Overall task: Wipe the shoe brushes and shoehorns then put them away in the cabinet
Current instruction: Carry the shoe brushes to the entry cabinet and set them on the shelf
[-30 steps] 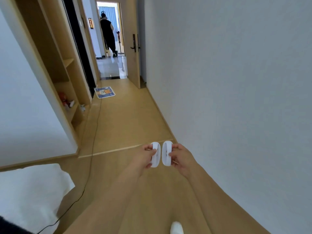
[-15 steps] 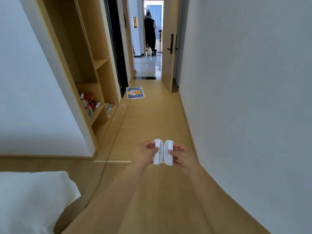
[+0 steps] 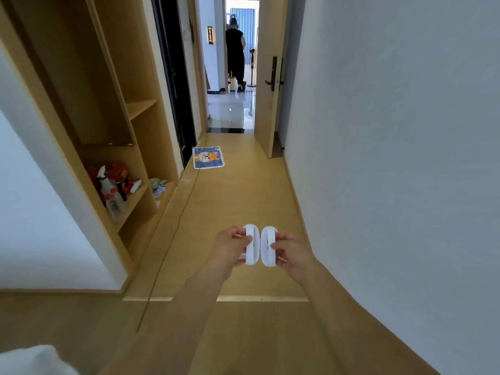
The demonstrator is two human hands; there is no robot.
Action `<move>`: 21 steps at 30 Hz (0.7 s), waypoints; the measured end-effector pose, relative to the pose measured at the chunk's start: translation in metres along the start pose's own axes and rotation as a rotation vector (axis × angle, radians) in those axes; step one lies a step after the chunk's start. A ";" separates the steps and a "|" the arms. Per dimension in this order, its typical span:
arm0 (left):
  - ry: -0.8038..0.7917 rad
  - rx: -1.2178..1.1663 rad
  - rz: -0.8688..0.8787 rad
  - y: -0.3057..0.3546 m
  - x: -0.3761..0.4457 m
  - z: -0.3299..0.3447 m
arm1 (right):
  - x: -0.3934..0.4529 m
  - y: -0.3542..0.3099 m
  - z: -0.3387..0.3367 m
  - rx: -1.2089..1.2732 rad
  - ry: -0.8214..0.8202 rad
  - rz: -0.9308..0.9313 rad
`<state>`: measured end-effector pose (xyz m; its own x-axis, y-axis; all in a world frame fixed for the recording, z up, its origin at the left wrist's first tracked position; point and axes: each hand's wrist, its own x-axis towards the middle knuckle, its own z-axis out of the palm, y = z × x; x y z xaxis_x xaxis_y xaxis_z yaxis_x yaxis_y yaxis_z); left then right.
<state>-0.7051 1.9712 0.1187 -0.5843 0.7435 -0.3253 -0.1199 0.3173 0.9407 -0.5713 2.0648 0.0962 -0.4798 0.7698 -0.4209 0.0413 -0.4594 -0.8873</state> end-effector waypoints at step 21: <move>0.048 -0.080 -0.033 0.127 0.418 -0.044 | 0.409 -0.158 0.110 -0.008 -0.116 -0.016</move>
<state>-0.9997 2.2970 0.1068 -0.6165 0.7036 -0.3534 -0.2023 0.2922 0.9347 -0.8703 2.4032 0.0852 -0.5784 0.7204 -0.3828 0.0397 -0.4438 -0.8952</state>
